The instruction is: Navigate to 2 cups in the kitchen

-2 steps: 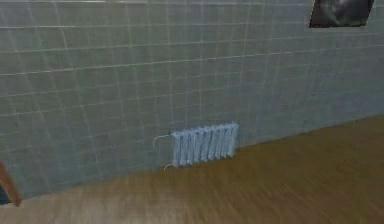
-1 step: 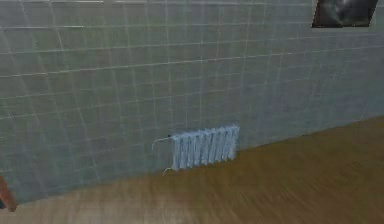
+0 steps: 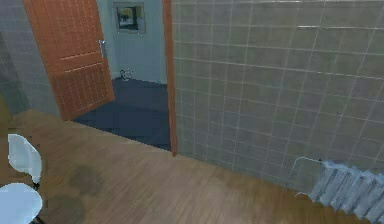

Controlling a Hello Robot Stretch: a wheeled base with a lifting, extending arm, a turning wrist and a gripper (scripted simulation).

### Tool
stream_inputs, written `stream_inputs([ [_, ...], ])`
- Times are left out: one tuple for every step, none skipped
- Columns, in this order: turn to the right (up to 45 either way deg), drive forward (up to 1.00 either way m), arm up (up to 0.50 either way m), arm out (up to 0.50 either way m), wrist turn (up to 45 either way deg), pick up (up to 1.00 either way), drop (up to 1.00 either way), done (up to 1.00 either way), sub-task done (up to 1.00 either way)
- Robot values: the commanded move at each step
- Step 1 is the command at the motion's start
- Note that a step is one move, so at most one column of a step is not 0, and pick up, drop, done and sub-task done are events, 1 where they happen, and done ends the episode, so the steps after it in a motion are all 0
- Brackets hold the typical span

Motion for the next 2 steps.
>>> stream_inputs([
  [-6.0, 0.00, 0.00, 0.00, 0.0, 0.00, 0.00, 0.00, 0.00],
  [0.0, 1.00, 0.00, 0.00, 0.0, 0.00, 0.00, 0.00, 0.00],
])
